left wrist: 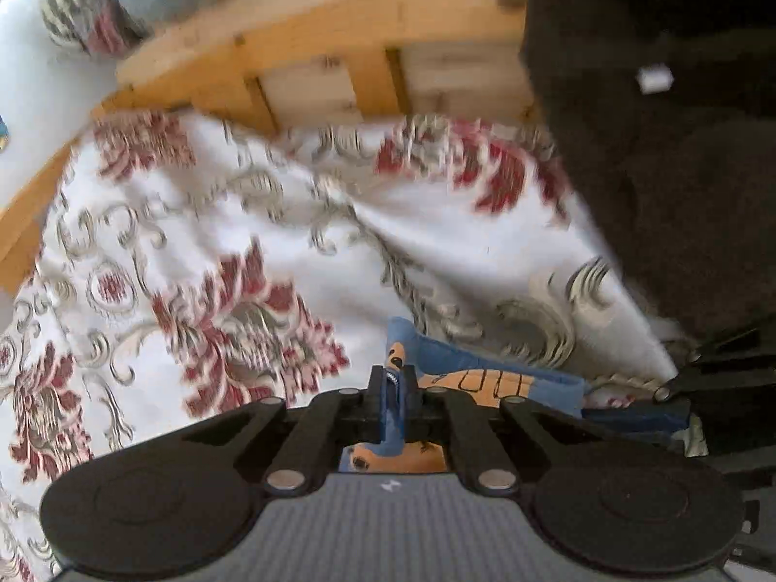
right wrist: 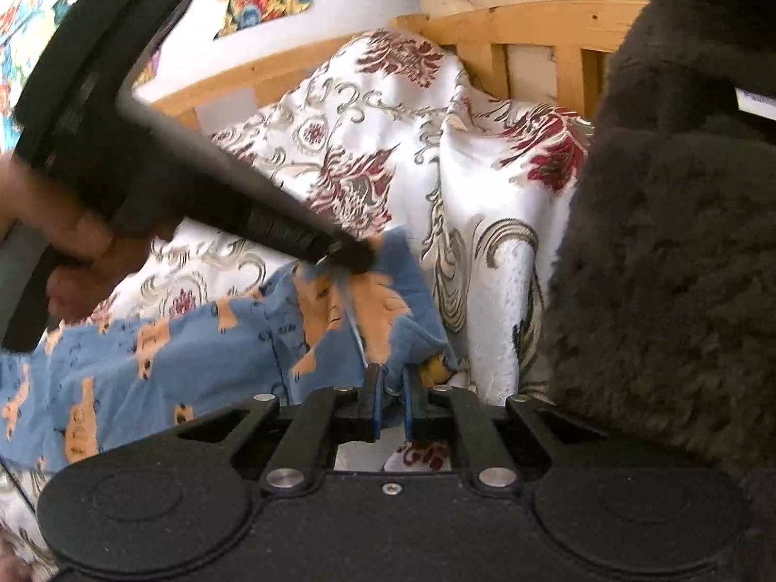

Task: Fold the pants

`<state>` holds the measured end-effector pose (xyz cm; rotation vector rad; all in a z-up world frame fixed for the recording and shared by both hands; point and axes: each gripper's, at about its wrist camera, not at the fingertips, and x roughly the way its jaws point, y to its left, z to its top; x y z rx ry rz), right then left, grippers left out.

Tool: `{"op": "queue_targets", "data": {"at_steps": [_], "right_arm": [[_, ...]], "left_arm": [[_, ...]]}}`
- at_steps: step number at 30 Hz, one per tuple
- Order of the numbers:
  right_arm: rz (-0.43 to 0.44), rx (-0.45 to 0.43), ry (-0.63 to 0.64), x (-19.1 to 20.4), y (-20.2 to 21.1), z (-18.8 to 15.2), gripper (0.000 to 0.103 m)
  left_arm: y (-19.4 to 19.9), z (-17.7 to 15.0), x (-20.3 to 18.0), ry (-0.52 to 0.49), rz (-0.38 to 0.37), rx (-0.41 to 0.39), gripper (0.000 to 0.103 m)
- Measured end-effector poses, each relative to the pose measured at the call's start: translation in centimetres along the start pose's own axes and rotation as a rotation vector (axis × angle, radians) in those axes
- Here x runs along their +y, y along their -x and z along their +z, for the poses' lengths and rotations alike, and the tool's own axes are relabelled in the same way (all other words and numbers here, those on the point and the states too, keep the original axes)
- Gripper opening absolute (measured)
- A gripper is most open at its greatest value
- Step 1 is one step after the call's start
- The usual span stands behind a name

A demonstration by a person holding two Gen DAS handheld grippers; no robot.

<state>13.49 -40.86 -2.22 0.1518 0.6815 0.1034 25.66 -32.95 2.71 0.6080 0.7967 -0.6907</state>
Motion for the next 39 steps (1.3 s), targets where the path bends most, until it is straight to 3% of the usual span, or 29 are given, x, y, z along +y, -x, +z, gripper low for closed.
{"op": "queue_targets", "data": {"at_steps": [2,3,4,6,8,10,15,18,20,22,23,24,27,30,32,35,38,39], "right_arm": [[-0.007,0.014,0.012,0.2,-0.1,-0.2,0.012],[-0.008,0.017,0.013,0.3,-0.1,-0.3,0.015],[-0.008,0.019,0.014,0.3,0.0,-0.3,0.017],[0.004,0.019,0.006,0.3,0.2,-0.4,0.025],[-0.018,0.019,0.01,0.3,0.4,-0.3,0.026],[-0.061,0.012,0.027,0.5,0.6,-0.4,0.026],[-0.12,0.014,0.019,0.6,0.0,-0.2,0.033],[-0.13,0.041,-0.012,0.4,-1.3,0.0,0.041],[-0.11,0.06,-0.062,-0.2,-2.2,0.3,0.041],[-0.101,0.064,-0.087,-0.5,-2.6,0.4,0.033],[-0.1,0.065,-0.09,-0.5,-2.7,0.4,0.02],[-0.089,0.049,-0.111,-0.8,-2.5,0.3,0.015],[-0.049,-0.025,-0.159,-1.4,-1.2,0.5,0.011],[-0.101,-0.136,-0.088,-0.6,0.8,0.6,0.011],[-0.148,-0.159,-0.069,-0.6,0.9,0.6,0.011],[-0.195,-0.096,-0.045,-0.8,-0.8,0.7,0.011],[-0.203,-0.092,-0.015,-0.7,-1.1,0.5,0.012],[-0.199,-0.093,-0.017,-0.9,-1.1,0.5,0.012]], "left_arm": [[-1.2,0.5,0.9,0.052,-0.1,0.029,0.008],[-1.3,0.5,1.7,0.086,-0.148,0.017,0.016],[-1.4,0.5,2.5,0.107,-0.194,0.013,0.038],[-1.8,0.5,4.2,0.156,-0.19,0.012,0.061],[-2.3,0.5,6.0,0.199,-0.204,0.025,0.06],[-3.6,0.7,7.7,0.238,-0.253,0.089,0.065],[-7.0,1.1,10.0,0.363,-0.436,0.236,0.064],[-8.7,1.7,9.8,0.357,-0.502,0.287,0.062],[-9.6,2.0,9.3,0.315,-0.483,0.328,0.049],[-10.2,2.1,9.1,0.307,-0.468,0.35,0.034],[-10.3,2.1,9.1,0.309,-0.48,0.342,0.031],[-10.2,2.2,9.0,0.302,-0.478,0.336,0.027],[-9.6,2.3,8.4,0.27,-0.465,0.309,0.015],[-7.5,2.3,8.1,0.236,-0.439,0.228,0.013],[-5.4,2.3,8.0,0.201,-0.436,0.144,0.013],[-3.4,2.4,8.1,0.171,-0.441,0.01,0.014],[-5.2,2.5,7.6,0.225,-0.408,0.033,0.019],[-5.9,2.2,7.4,0.235,-0.395,0.046,0.025]]}}
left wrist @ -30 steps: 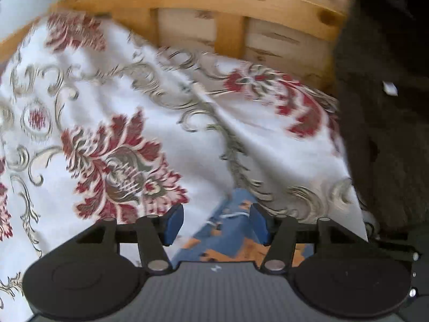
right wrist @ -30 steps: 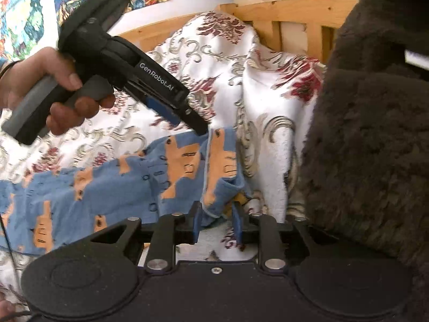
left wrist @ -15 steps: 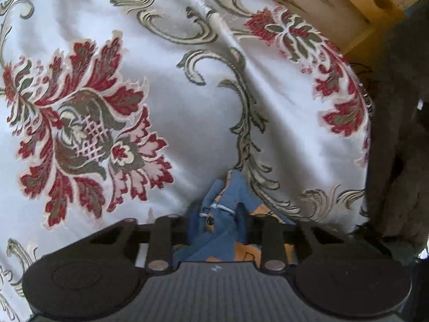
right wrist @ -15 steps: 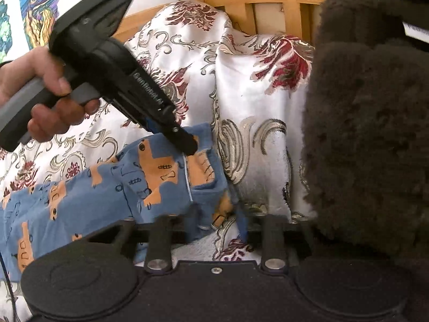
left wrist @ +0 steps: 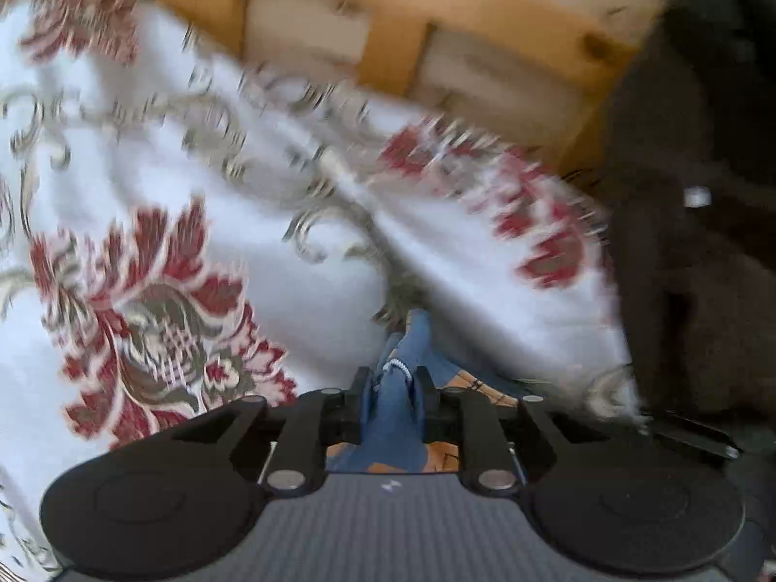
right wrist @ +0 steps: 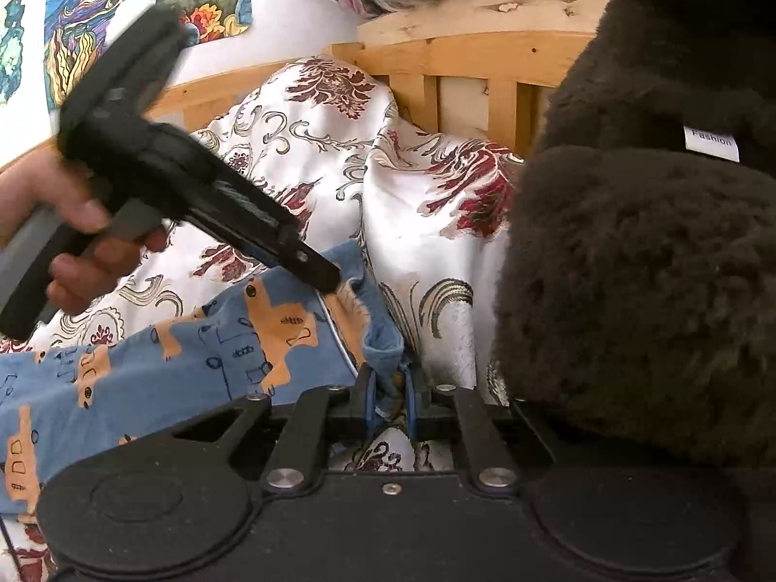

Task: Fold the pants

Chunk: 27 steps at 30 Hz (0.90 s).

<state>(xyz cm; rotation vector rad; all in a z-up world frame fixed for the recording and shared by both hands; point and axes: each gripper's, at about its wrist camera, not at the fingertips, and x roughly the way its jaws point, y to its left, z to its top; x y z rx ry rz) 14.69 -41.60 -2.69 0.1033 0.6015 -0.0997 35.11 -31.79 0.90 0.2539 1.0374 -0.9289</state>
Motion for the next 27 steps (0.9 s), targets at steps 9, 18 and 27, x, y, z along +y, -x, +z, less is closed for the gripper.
{"op": "queue_targets", "data": {"at_steps": [9,18,27], "right_arm": [[0.047,0.012,-0.056,-0.9,-0.1,0.7,0.014],[0.081,0.015,-0.021,-0.6,0.4,0.6,0.025],[-0.016,-0.113,0.264,2.8,3.5,-0.4,0.051]], "left_arm": [[7.6,-9.5,-1.1,-0.063,0.116,-0.242,0.073],[6.9,-18.9,-7.3,-0.355,0.297,-0.09,0.034],[5.6,-19.5,-9.2,-0.399,0.319,-0.072,0.028]]}}
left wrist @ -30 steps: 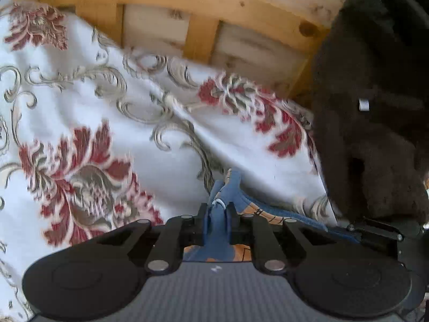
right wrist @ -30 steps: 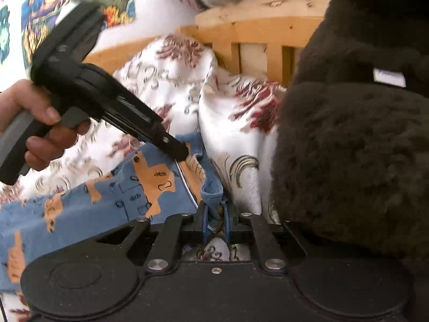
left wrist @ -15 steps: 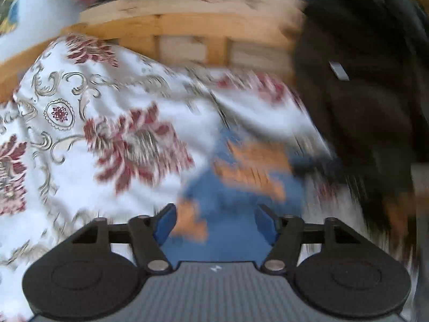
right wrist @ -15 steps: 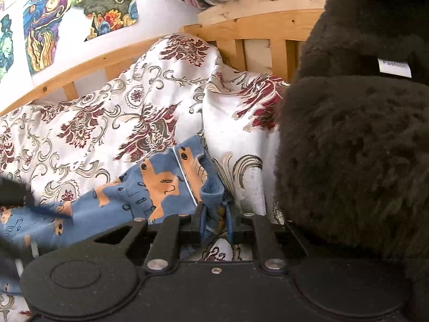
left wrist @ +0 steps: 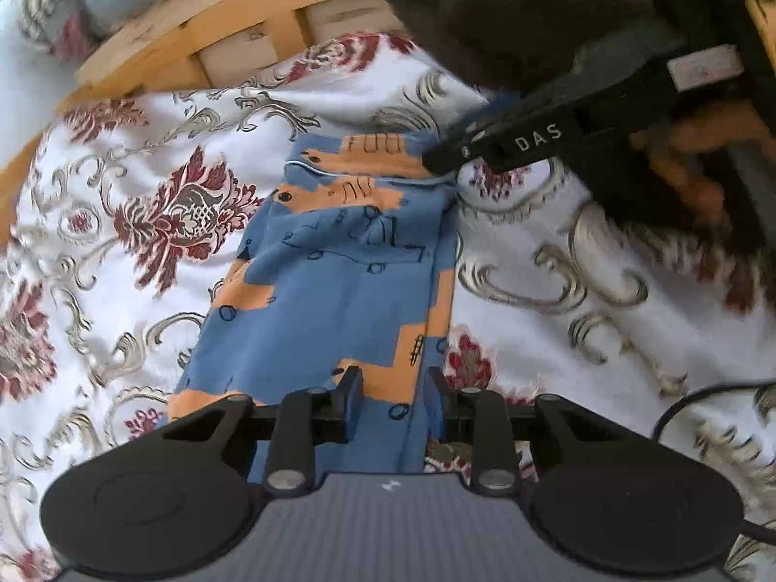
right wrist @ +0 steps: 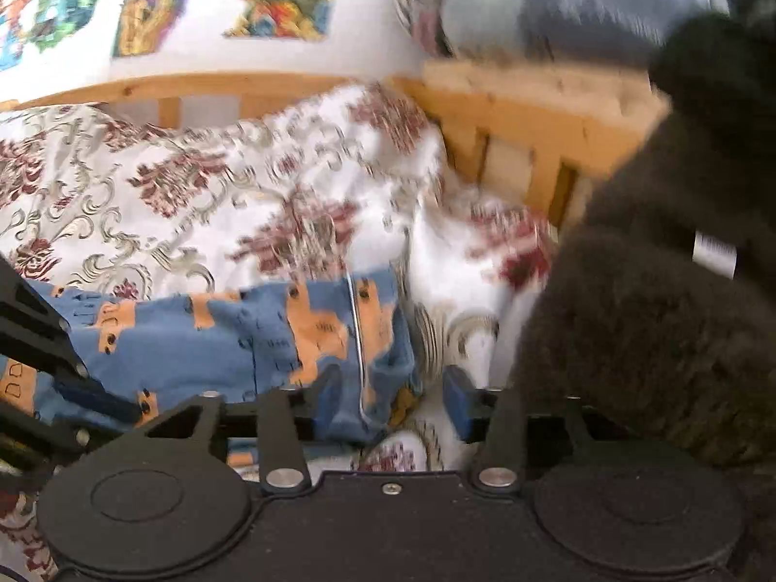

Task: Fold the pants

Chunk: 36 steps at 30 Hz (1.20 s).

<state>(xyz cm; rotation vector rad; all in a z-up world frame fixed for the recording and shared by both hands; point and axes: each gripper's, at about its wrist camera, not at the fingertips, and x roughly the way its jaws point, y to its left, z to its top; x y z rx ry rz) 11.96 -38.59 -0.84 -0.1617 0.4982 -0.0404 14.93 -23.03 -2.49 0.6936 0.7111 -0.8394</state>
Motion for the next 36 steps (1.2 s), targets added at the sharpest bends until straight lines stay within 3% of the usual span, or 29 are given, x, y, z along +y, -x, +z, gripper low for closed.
{"op": "queue_targets", "data": {"at_steps": [1,3,7,12,17,19,21,23,25,27,28,31,34,36], "right_arm": [[0.003,-0.036,0.013,0.1,0.4,0.1,0.051],[0.07,-0.06,0.011,0.1,0.6,0.4,0.043],[0.194,0.042,-0.03,-0.2,-1.4,0.5,0.021],[0.111,0.151,-0.185,-2.6,-3.3,0.3,0.0],[0.087,0.143,-0.158,-1.9,-3.2,0.2,0.002],[0.1,0.117,-0.166,-1.8,-2.8,0.3,0.011],[0.127,0.049,-0.145,-1.8,-1.8,0.4,0.03],[0.181,-0.006,-0.08,-0.9,-1.0,0.6,0.036],[0.18,0.061,-0.044,-0.2,-2.3,0.4,0.035],[0.155,0.165,-0.082,-0.7,-4.1,-0.1,0.025],[0.156,0.172,-0.129,-1.4,-4.4,-0.1,0.024],[0.156,0.138,-0.158,-1.8,-3.9,0.1,0.025],[0.208,0.063,-0.139,-1.1,-2.7,0.4,0.03],[0.229,0.063,-0.109,-0.1,-2.9,0.5,0.03]], "left_arm": [[-0.3,-0.1,0.0,0.012,0.012,0.018,0.02],[-0.6,-0.1,0.5,0.067,0.003,0.039,0.011],[-1.0,0.2,0.7,0.09,0.022,0.06,0.0],[-0.6,0.5,-0.1,0.051,0.012,0.06,0.0],[0.2,0.2,-0.7,0.034,0.006,0.086,0.0],[0.2,-0.2,-0.6,0.056,-0.005,0.097,0.0],[0.4,-0.4,-0.4,0.086,-0.015,0.101,0.0],[0.3,-0.5,-0.4,0.088,-0.039,0.099,0.0],[-0.3,-0.6,-0.5,0.101,-0.054,0.098,0.0],[-0.1,-0.7,0.2,0.169,-0.073,0.087,0.0],[0.3,-0.8,0.6,0.202,-0.09,0.075,0.004],[2.7,-2.2,1.1,0.266,-0.109,0.039,0.011],[5.1,-4.6,0.8,0.27,-0.02,0.024,0.011],[5.8,-6.5,1.2,0.311,0.041,0.043,0.011]]}}
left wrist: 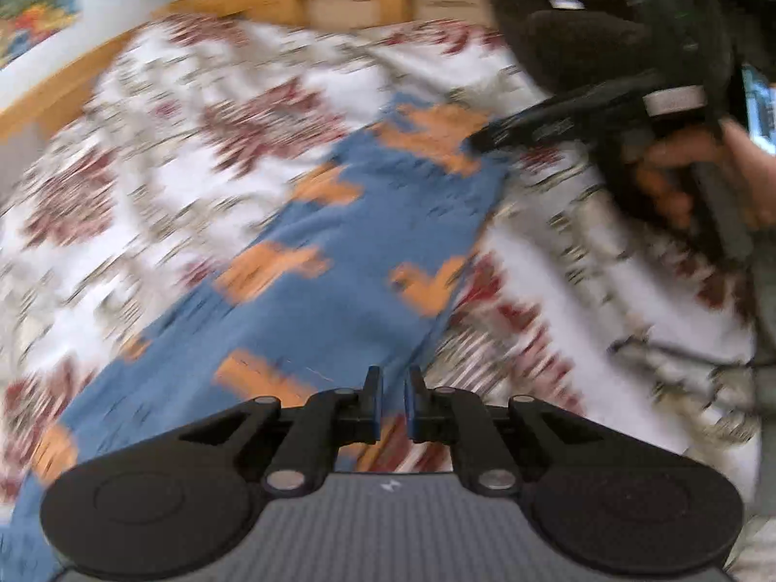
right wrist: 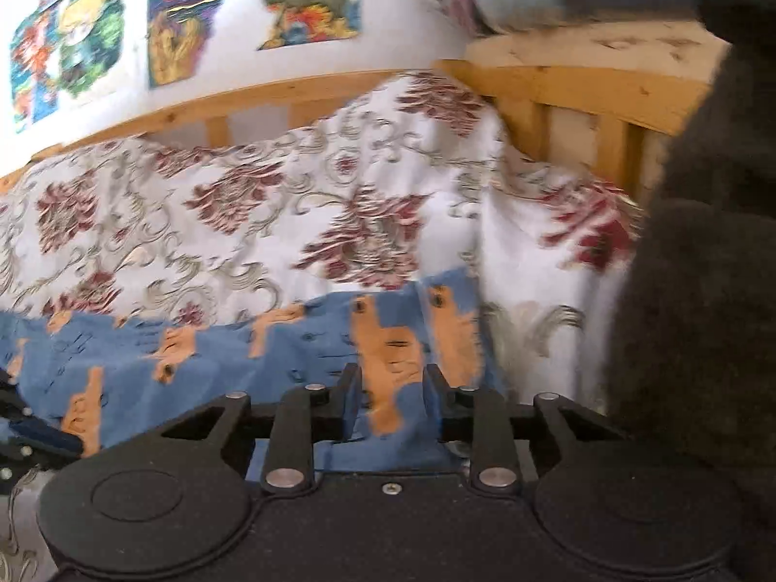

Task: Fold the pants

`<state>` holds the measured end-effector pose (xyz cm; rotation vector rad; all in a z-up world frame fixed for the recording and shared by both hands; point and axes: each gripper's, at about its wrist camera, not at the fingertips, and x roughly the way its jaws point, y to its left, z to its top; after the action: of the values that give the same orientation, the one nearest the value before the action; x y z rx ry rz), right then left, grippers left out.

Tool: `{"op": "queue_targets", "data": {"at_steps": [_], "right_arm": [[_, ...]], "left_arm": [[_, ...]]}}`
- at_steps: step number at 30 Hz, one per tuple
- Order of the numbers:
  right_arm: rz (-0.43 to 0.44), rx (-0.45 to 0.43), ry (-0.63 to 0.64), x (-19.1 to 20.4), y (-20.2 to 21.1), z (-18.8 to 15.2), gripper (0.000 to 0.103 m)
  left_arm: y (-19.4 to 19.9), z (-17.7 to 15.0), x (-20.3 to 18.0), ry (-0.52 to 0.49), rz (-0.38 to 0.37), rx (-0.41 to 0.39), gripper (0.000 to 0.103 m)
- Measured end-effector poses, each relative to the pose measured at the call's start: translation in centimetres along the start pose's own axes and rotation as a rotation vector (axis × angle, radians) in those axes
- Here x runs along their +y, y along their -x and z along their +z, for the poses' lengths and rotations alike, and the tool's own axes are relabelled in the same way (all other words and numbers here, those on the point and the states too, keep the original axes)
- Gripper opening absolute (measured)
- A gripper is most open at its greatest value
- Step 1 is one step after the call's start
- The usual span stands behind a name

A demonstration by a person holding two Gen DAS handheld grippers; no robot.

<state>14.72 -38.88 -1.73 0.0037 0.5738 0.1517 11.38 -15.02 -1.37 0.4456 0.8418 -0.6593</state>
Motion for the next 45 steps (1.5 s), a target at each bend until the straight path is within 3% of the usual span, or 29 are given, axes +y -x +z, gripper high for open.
{"op": "queue_targets", "data": {"at_steps": [2,3,7,9,11,15,18,20,25,28,31,34,36,39,41,45], "right_arm": [[-0.023,0.069,-0.008,-0.1,-1.0,-0.3,0.03],[-0.047,0.115,-0.031,-0.5,-1.7,-0.6,0.024],[-0.074,0.151,-0.08,-1.0,-2.0,-0.6,0.023],[-0.086,0.156,-0.058,-0.2,-1.3,-0.6,0.038],[-0.049,0.155,-0.032,1.0,-0.5,-0.3,0.045],[0.107,0.16,0.13,4.4,0.2,1.7,0.057],[0.304,0.176,0.236,8.3,-1.9,4.4,0.065],[0.406,0.177,0.295,11.2,-3.8,6.0,0.067],[0.618,0.213,0.414,18.9,-10.2,8.9,0.066],[0.729,0.288,0.433,21.6,-13.8,9.9,0.064],[0.779,0.343,0.474,23.0,-16.0,10.2,0.061],[0.805,0.388,0.507,23.6,-16.9,9.9,0.045],[0.789,0.374,0.528,23.5,-16.7,9.5,0.024],[0.768,0.323,0.554,23.4,-16.1,9.0,0.008],[0.753,0.287,0.588,23.4,-15.4,8.7,0.001],[0.748,0.214,0.681,23.7,-13.6,7.7,0.001]], "left_arm": [[-0.2,-1.2,1.2,0.041,0.029,0.026,0.011],[-0.6,-1.8,1.6,0.055,0.027,0.047,0.011],[-0.7,-2.9,2.9,0.152,-0.069,0.095,0.01],[-0.7,-3.2,3.7,0.214,-0.132,0.113,0.007],[-0.6,-3.8,4.2,0.245,-0.172,0.122,0.006],[1.5,-4.8,5.9,0.304,-0.235,0.108,0.007],[4.3,-5.7,8.7,0.348,-0.25,0.077,0.007],[6.3,-6.1,11.2,0.343,-0.197,0.066,0.011],[8.0,-5.6,19.0,0.346,-0.002,0.061,0.038],[7.3,-5.1,23.2,0.381,0.061,0.062,0.041],[5.5,-4.8,26.5,0.431,0.021,0.072,0.047],[3.4,-4.9,28.4,0.431,-0.026,0.12,0.048],[2.5,-5.2,28.5,0.403,-0.064,0.143,0.043],[1.8,-5.7,27.9,0.336,-0.078,0.161,0.025],[2.1,-6.2,27.3,0.306,-0.067,0.142,0.02],[3.0,-6.7,26.3,0.261,-0.052,0.098,0.006]]}}
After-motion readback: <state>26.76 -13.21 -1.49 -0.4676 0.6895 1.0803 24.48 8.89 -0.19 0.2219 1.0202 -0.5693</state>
